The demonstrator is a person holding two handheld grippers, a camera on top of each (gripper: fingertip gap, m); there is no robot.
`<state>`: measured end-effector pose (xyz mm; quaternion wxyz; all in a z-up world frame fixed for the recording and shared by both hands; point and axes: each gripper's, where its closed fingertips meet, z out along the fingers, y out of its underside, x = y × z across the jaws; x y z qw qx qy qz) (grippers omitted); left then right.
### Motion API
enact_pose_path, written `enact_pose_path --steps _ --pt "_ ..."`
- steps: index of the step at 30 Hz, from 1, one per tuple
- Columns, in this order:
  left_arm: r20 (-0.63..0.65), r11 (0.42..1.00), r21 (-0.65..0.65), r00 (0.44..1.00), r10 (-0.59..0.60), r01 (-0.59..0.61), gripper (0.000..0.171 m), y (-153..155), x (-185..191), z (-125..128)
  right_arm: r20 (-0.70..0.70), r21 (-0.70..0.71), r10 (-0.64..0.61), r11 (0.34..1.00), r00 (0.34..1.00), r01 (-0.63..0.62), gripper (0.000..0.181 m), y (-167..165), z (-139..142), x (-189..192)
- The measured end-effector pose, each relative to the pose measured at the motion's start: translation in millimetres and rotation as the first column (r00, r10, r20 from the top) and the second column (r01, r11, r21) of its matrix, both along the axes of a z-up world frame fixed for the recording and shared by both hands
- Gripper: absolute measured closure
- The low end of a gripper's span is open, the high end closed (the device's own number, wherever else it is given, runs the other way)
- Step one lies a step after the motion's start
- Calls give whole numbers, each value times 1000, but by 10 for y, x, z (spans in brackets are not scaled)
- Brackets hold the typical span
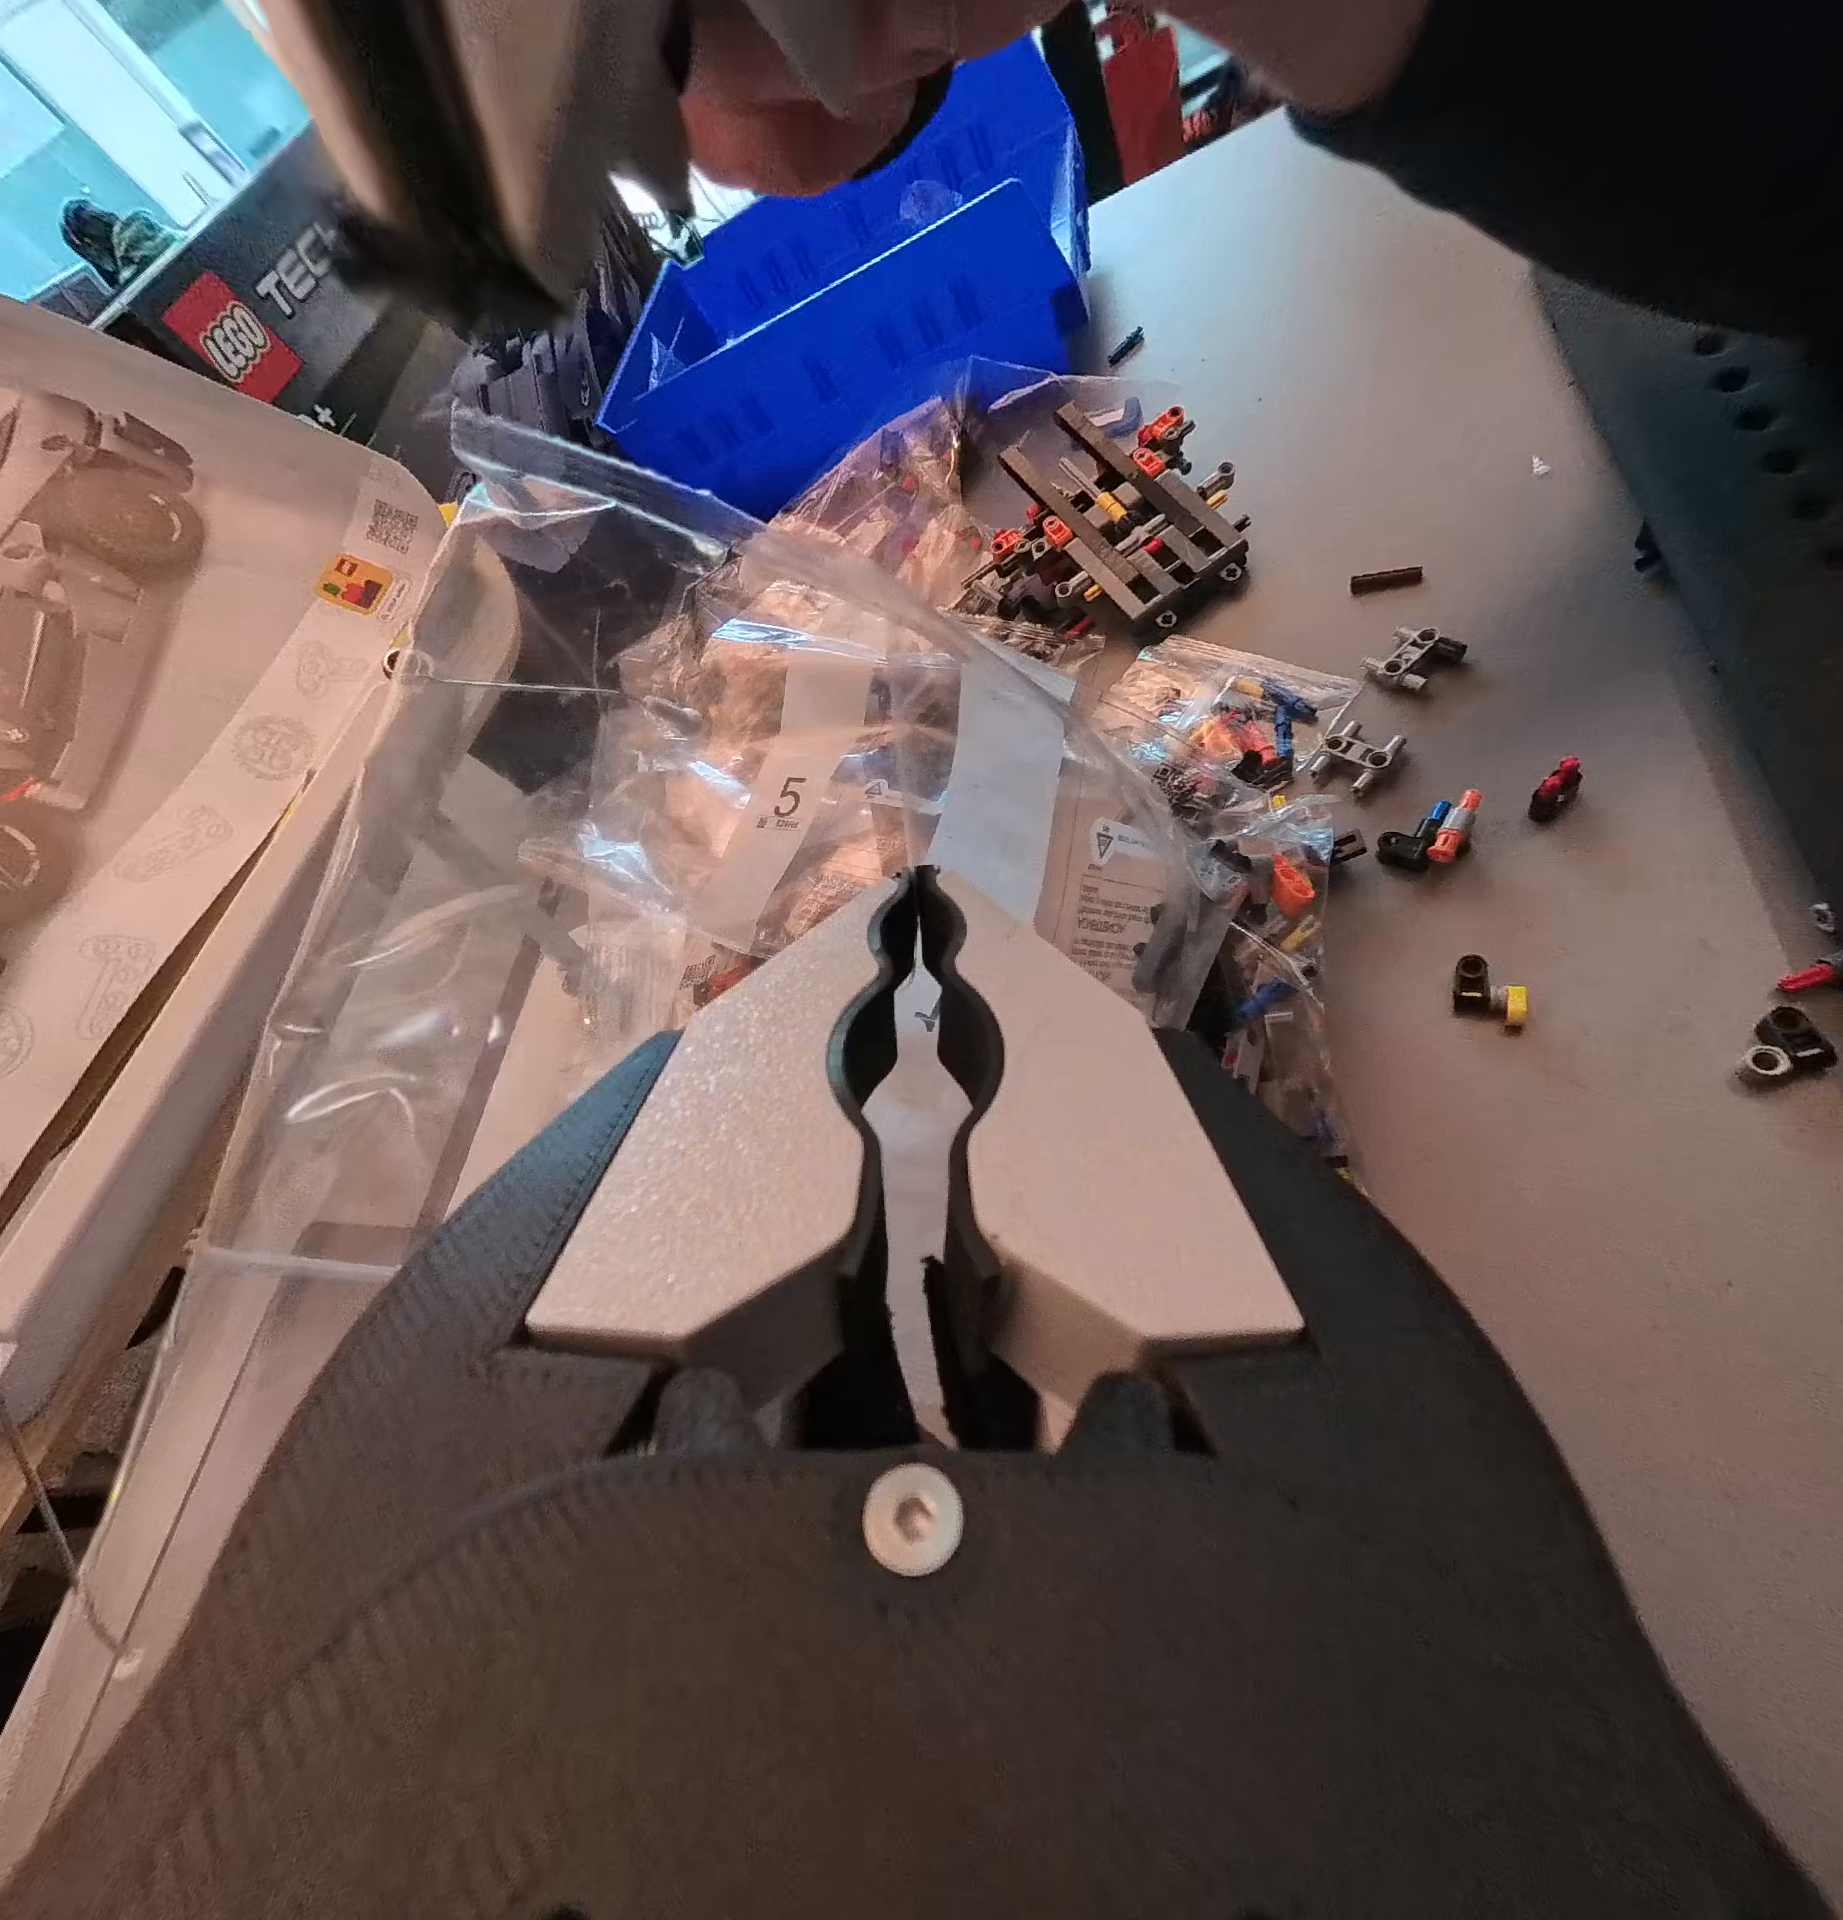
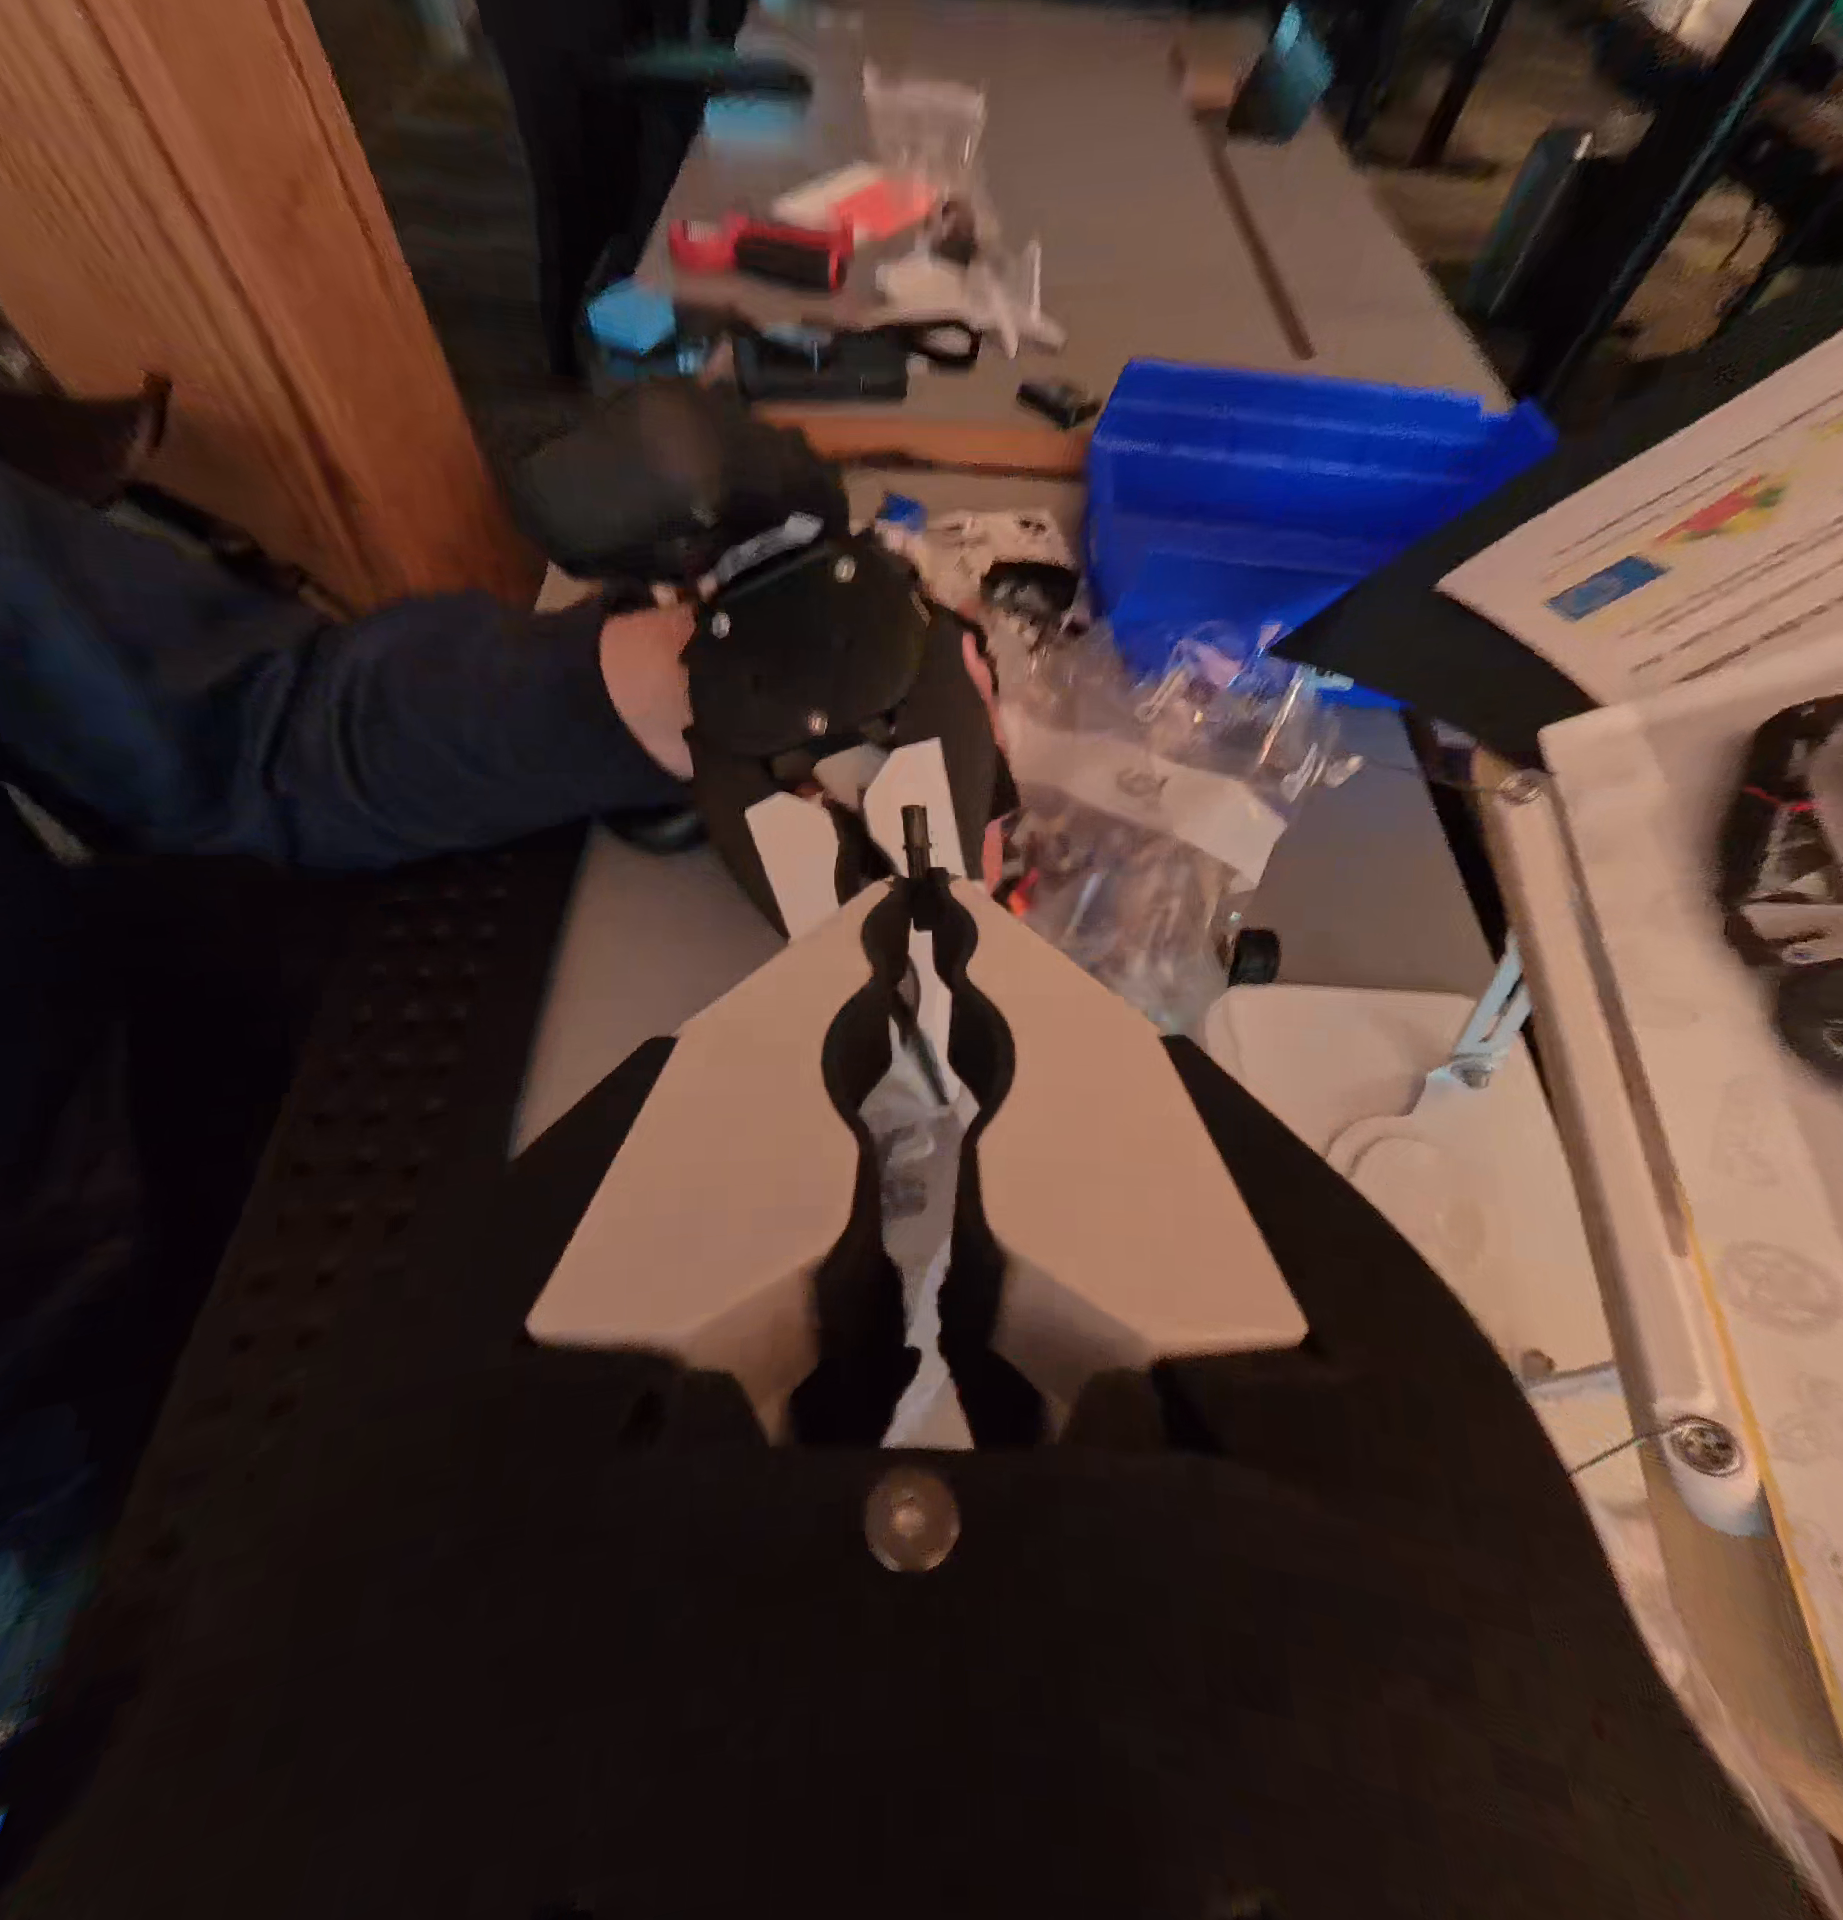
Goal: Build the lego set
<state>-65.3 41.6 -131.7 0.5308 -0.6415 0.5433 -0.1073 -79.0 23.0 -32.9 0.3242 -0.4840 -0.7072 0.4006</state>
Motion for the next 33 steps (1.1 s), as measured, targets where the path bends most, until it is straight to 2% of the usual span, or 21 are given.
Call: enact_pose_path --steps 4,6,11,15,17,19,23,27,30,33 --pt "2 1000 4 1000 -6 6 171 -14 5 11 161 163 -168 976 972 142 181 223 -347 -75" --pt "2 1000 5 1000 -6 6 171 -17 3 15 186 172 -191 972 964 159 181 251 -425 -112" --pt "1 1000 5 1000 -8 8 171 -18 3 14 206 192 -241 960 949 202 170 326 -476 -116" --pt "2 1000 4 1000 -1 1 171 -6 -11 11 152 216 -255 951 955 219 172 328 -312 -58" --pt "3 1000 1 1000 9 -9 171 9 -31 6 137 221 -201 961 970 168 174 195 -214 25" --pt "6 1000 -3 1000 15 -15 171 23 -48 0 183 228 -107 972 977 63 178 -12 -242 133" --pt "9 1000 -8 1000 21 -21 171 37 -70 -10 337 271 20 956 941 -117 172 -292 -559 269" --pt "10 1000 -10 1000 27 -27 171 49 -94 -15 488 230 130 935 863 -271 170 -534 -977 352" --pt "15 1000 -12 999 28 -28 171 52 -103 -17 578 214 120 932 807 -292 168 -554 -1310 489" --pt "16 1000 -9 999 28 -28 171 60 -93 -21 632 162 99 953 768 -257 169 -535 -1614 731"
